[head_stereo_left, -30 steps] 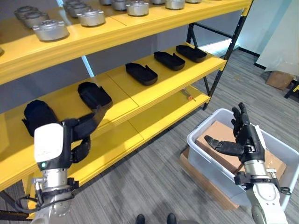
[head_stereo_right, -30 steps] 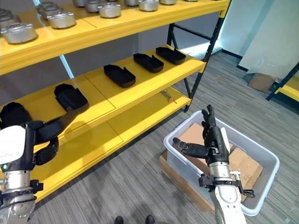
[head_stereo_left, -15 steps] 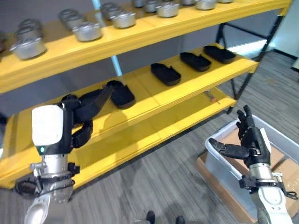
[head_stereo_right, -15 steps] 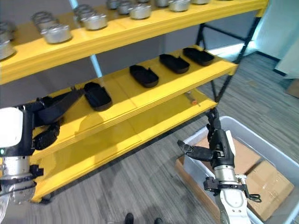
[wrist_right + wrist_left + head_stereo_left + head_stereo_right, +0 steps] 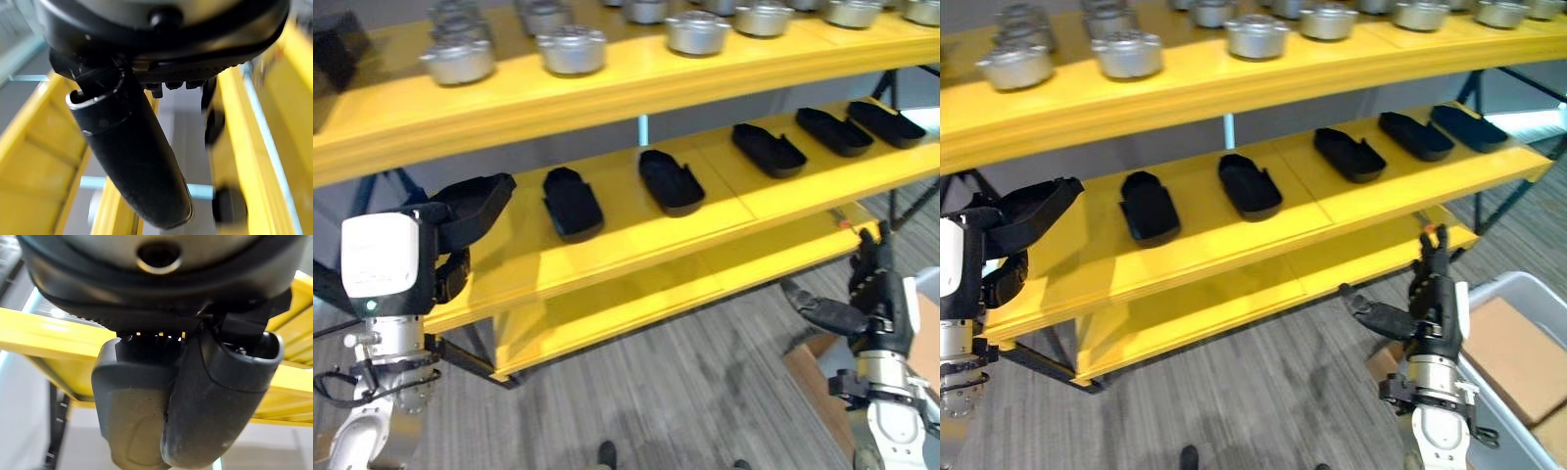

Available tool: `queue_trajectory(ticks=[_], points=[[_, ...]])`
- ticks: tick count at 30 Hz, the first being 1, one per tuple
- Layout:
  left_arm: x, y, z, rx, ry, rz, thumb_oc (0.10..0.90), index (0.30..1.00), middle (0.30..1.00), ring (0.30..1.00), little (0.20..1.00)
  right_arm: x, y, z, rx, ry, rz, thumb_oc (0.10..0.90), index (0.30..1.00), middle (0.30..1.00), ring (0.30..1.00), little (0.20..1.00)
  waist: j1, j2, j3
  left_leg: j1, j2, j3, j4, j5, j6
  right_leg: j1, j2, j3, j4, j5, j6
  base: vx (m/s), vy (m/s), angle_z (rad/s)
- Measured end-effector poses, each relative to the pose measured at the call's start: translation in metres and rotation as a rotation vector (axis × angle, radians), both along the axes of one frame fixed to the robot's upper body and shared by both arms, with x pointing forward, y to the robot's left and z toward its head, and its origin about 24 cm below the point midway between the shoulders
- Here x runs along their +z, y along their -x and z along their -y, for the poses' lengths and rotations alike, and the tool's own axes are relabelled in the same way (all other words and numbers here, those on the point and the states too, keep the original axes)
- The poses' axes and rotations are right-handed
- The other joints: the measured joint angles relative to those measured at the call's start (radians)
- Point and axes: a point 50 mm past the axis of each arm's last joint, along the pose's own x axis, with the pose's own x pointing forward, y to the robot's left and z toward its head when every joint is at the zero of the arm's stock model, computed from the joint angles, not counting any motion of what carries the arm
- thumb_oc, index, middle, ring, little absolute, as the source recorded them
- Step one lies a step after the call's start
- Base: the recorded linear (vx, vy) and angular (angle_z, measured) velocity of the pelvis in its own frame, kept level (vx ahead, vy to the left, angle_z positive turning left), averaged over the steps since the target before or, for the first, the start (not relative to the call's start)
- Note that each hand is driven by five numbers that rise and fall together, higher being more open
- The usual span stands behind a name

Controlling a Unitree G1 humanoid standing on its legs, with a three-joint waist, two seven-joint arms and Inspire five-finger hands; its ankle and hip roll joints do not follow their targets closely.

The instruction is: Move parts from the plastic box to the shelf.

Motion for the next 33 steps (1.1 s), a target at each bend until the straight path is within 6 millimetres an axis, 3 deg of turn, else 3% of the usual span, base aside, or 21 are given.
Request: queue_trajectory(ticks=[2, 4, 6, 7, 11, 12, 14, 15, 16, 19, 20, 21, 23, 24, 27, 30, 33], points=[[0.008, 0.002, -0.007, 0.041, -0.023, 0.035, 0.4, 0.3, 0.3, 0.3, 0.3, 0.002, -0.007, -0.011, 0.039, 0.008, 0.017, 0.9, 1.0, 1.0, 1.0, 1.0, 0.013, -0.017, -0.009, 0.002, -0.042, 0.008, -0.022, 0.006, 0.038, -0.036, -0.036, 0.024, 0.012, 0.048, 0.05, 0.07, 0.311, -0.08], [0.011, 0.004, -0.011, 0.072, -0.036, 0.045, 0.4, 0.3, 0.3, 0.3, 0.3, 0.003, -0.009, -0.012, 0.04, 0.012, 0.024, 0.9, 1.0, 1.0, 1.0, 1.0, 0.021, -0.022, -0.012, 0.005, -0.055, 0.01, -0.035, 0.007, 0.058, -0.047, -0.013, 0.04, 0.011, -0.024, 0.127, 0.05, 0.233, -0.01], [0.012, 0.006, -0.014, 0.094, -0.036, 0.049, 0.4, 0.3, 0.3, 0.3, 0.3, 0.003, -0.009, -0.012, 0.039, 0.013, 0.023, 0.9, 1.0, 1.0, 1.0, 1.0, 0.025, -0.043, -0.024, 0.008, -0.08, 0.018, -0.043, 0.009, 0.066, -0.051, -0.012, 0.009, 0.016, -0.023, 0.115, 0.05, 0.302, -0.08], [0.011, 0.007, -0.015, 0.104, -0.034, 0.048, 0.4, 0.3, 0.3, 0.3, 0.3, 0.004, -0.01, -0.013, 0.037, 0.009, 0.029, 0.9, 1.0, 1.0, 1.0, 1.0, 0.029, -0.047, -0.025, 0.009, -0.091, 0.034, -0.043, 0.003, 0.077, -0.063, -0.013, 0.005, 0.032, 0.005, 0.13, 0.04, 0.239, -0.16], [0.011, 0.009, -0.012, 0.09, -0.038, 0.043, 0.4, 0.3, 0.3, 0.3, 0.3, 0.002, -0.01, -0.013, 0.031, 0.009, 0.016, 0.9, 1.0, 1.0, 1.0, 1.0, 0.015, -0.037, -0.016, 0.048, -0.097, 0.043, -0.077, 0.017, 0.101, -0.121, -0.025, -0.018, 0.15, 0.03, 0.111, 0.03, 0.146, -0.15], [0.011, 0.009, -0.011, 0.084, -0.036, 0.045, 0.4, 0.3, 0.3, 0.3, 0.3, -0.001, -0.009, -0.012, 0.029, 0.009, 0.004, 0.9, 1.0, 1.0, 1.0, 1.0, 0.004, -0.027, -0.004, 0.063, -0.092, 0.031, -0.077, 0.01, 0.114, -0.149, -0.016, -0.007, 0.22, -0.004, 0.119, 0.07, 0.079, 0.03], [0.007, 0.007, -0.008, 0.082, 0.006, 0.068, 0.4, 0.3, 0.3, 0.3, 0.3, -0.01, -0.006, -0.01, 0.022, 0.006, -0.038, 0.9, 1.0, 1.0, 1.0, 1.0, -0.025, -0.004, 0.012, 0.086, -0.052, 0.004, -0.082, -0.001, 0.122, -0.174, 0.126, 0.084, 0.302, -0.187, 0.098, 0.09, 0.022, 0.18], [0.008, 0.007, -0.008, 0.08, -0.002, 0.07, 0.4, 0.3, 0.3, 0.3, 0.3, -0.012, -0.004, -0.008, 0.02, 0.013, -0.049, 0.9, 1.0, 1.0, 1.0, 1.0, -0.033, -0.014, 0.011, 0.088, -0.05, 0.008, -0.09, -0.003, 0.112, -0.221, 0.207, 0.084, 0.283, -0.227, 0.075, 0.09, -0.033, 0.11], [0.007, 0.007, -0.008, 0.081, 0.003, 0.068, 0.4, 0.3, 0.3, 0.3, 0.3, -0.01, -0.004, -0.006, 0.017, 0.023, -0.048, 0.9, 1.0, 1.0, 1.0, 1.0, -0.035, -0.013, 0.012, 0.084, -0.055, 0.009, -0.088, -0.005, 0.112, -0.241, 0.231, 0.082, 0.25, -0.232, 0.054, 0.06, -0.04, 0.02], [0.005, 0.006, -0.005, 0.069, 0.011, 0.063, 0.4, 0.3, 0.3, 0.3, 0.3, -0.009, -0.004, -0.004, 0.022, 0.037, -0.051, 0.9, 1.0, 1.0, 1.0, 1.0, -0.063, 0.005, 0.023, 0.072, -0.053, -0.028, -0.088, -0.002, 0.106, -0.279, 0.276, 0.101, 0.085, -0.188, 0.027, 0.06, -0.066, 0.28], [0.003, 0.004, -0.003, 0.064, 0.019, 0.057, 0.4, 0.3, 0.3, 0.3, 0.3, -0.01, -0.002, -0.003, 0.021, 0.037, -0.056, 0.9, 1.0, 1.0, 1.0, 1.0, -0.066, 0.005, 0.023, 0.071, -0.051, -0.043, -0.088, -0.002, 0.09, -0.266, 0.289, 0.146, 0.045, -0.165, 0.038, 0.13, -0.134, 0.71], [0.001, 0.002, 0.0, 0.05, 0.021, 0.045, 0.4, 0.3, 0.3, 0.3, 0.3, -0.012, -0.001, -0.003, 0.019, 0.035, -0.065, 0.9, 1.0, 1.0, 1.0, 1.0, -0.084, 0.002, 0.022, 0.077, -0.054, -0.063, -0.089, 0.008, 0.084, -0.25, 0.288, 0.171, 0.006, -0.143, 0.035, 0.09, -0.084, 0.63], [-0.009, 0.004, 0.004, 0.046, 0.063, 0.028, 0.4, 0.3, 0.3, 0.3, 0.3, -0.014, 0.0, -0.002, 0.029, 0.04, -0.077, 0.9, 1.0, 1.0, 1.0, 1.0, -0.081, -0.018, 0.014, 0.114, -0.06, -0.076, -0.106, -0.001, 0.064, -0.192, 0.276, 0.16, -0.035, -0.103, 0.018, 0.13, -0.114, 0.37], [-0.014, 0.005, 0.005, 0.051, 0.086, 0.021, 0.4, 0.3, 0.3, 0.3, 0.3, -0.014, 0.0, -0.002, 0.034, 0.043, -0.078, 0.9, 1.0, 1.0, 1.0, 1.0, -0.07, -0.022, 0.012, 0.125, -0.058, -0.078, -0.105, -0.012, 0.049, -0.163, 0.278, 0.16, -0.077, -0.032, 0.013, 0.15, -0.14, 0.04], [-0.024, 0.012, 0.008, 0.052, 0.122, -0.004, 0.4, 0.3, 0.3, 0.3, 0.3, -0.011, -0.002, 0.0, 0.047, 0.065, -0.075, 0.9, 1.0, 1.0, 1.0, 1.0, -0.061, 0.015, 0.011, 0.13, -0.003, -0.089, -0.107, -0.032, 0.014, -0.114, 0.329, 0.127, -0.156, -0.002, -0.024, 0.14, -0.146, 0.06], [-0.027, 0.012, 0.011, 0.038, 0.126, -0.024, 0.4, 0.3, 0.3, 0.3, 0.3, -0.009, -0.003, 0.001, 0.052, 0.055, -0.068, 0.9, 1.0, 1.0, 1.0, 1.0, -0.062, 0.021, 0.011, 0.135, 0.057, -0.095, -0.107, -0.036, -0.009, -0.089, 0.385, 0.093, -0.175, -0.011, -0.056, 0.11, -0.152, 0.16], [-0.028, 0.012, 0.012, 0.027, 0.129, -0.036, 0.4, 0.3, 0.3, 0.3, 0.3, -0.008, -0.004, 0.002, 0.054, 0.039, -0.061, 0.9, 1.0, 1.0, 1.0, 1.0, -0.063, 0.021, 0.011, 0.141, 0.083, -0.094, -0.108, -0.032, -0.026, -0.082, 0.41, 0.086, -0.175, -0.022, -0.071, 0.07, -0.122, 0.03]])
